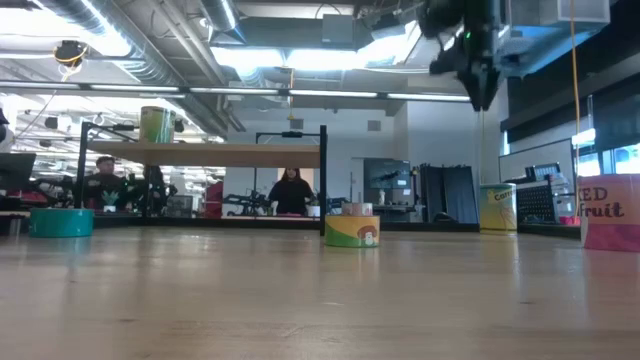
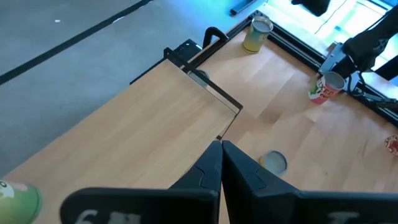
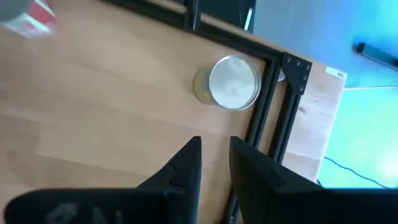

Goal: Pick and place cans onto a shelf
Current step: Put the canned carrots on the shelf

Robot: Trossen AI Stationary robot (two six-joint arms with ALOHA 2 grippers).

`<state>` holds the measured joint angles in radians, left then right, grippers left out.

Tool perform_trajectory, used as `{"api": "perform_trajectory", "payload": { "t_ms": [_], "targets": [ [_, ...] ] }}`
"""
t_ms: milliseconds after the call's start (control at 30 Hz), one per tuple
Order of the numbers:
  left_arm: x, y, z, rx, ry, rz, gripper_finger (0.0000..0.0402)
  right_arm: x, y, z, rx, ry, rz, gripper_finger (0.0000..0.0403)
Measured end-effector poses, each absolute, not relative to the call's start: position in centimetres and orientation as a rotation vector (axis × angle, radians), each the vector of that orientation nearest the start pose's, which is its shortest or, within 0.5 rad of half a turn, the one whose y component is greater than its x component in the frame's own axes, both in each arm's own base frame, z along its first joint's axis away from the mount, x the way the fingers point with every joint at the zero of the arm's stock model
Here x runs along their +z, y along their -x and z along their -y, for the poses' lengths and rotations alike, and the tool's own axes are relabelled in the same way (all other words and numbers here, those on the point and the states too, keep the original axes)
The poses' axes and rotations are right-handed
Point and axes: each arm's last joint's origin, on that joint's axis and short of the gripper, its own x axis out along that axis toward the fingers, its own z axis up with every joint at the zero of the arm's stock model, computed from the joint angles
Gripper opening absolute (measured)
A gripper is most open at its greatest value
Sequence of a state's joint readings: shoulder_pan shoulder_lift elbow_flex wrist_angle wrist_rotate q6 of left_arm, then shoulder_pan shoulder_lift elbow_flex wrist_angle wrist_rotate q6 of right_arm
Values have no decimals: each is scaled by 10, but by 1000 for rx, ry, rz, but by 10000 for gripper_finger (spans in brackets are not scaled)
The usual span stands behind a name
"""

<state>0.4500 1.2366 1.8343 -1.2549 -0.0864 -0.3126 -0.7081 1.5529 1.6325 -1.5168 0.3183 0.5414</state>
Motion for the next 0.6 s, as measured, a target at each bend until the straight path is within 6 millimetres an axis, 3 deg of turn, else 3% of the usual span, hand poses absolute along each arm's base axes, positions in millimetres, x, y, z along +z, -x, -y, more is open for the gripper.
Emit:
{"api": "perform_trajectory", "payload": {
  "t_ms": [300, 600],
  "targets": [
    [482, -159, -79, 615, 407, -572, 0, 291, -202, 226, -1130, -739, -1515, 84],
    [481, -159, -80, 615, 406, -573, 0, 253, -200, 257, -1114, -751, -1589, 84]
  ]
}}
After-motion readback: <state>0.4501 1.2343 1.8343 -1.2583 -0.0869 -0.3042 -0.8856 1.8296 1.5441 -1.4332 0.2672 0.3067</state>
